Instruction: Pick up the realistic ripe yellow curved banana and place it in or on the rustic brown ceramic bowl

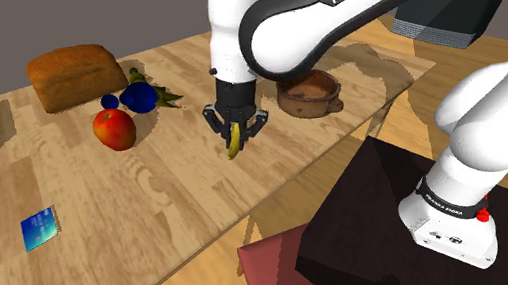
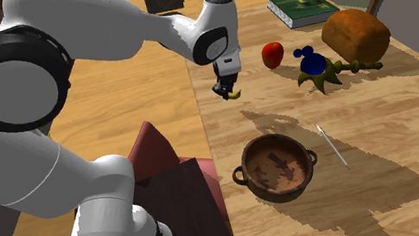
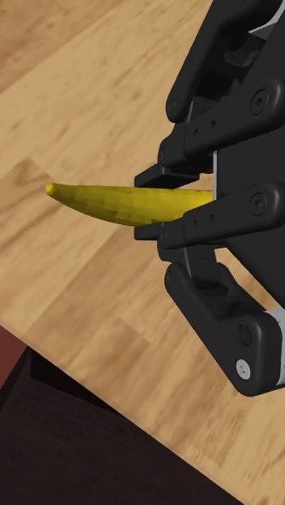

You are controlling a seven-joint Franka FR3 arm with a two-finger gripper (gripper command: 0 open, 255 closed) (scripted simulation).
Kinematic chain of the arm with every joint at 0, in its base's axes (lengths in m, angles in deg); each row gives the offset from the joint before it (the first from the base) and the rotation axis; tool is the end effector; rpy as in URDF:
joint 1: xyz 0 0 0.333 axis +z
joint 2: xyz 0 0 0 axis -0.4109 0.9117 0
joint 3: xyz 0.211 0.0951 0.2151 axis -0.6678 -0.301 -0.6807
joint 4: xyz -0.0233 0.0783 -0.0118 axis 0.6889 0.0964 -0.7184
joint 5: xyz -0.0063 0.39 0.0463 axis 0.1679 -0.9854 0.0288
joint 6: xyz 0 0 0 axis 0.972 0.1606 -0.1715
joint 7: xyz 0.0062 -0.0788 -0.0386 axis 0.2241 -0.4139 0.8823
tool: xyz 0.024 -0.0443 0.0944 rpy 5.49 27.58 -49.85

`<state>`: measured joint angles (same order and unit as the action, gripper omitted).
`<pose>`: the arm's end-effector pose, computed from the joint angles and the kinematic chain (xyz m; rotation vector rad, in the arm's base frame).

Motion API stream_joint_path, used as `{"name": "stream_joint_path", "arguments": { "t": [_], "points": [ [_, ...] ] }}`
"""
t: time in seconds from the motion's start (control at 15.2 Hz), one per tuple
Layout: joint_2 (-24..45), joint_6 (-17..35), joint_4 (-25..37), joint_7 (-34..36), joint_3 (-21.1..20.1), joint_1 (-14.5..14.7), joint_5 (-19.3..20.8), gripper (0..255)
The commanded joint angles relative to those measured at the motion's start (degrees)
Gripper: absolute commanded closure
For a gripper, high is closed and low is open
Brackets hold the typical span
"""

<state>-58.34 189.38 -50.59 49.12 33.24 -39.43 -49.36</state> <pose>0.4254 0.2651 0.4151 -2.6567 1.4863 -0.0101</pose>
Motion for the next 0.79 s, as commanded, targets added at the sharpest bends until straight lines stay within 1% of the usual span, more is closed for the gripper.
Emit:
{"name": "stream_joint_path", "arguments": {
  "t": [0.0, 0.73],
  "points": [
    [-0.74, -1.68, 1.03, -0.26, 0.39, 0.07, -0.34, 255],
    [-4.33, -10.68, 6.92, -1.20, 2.59, 0.36, -1.63, 255]
  ]
}}
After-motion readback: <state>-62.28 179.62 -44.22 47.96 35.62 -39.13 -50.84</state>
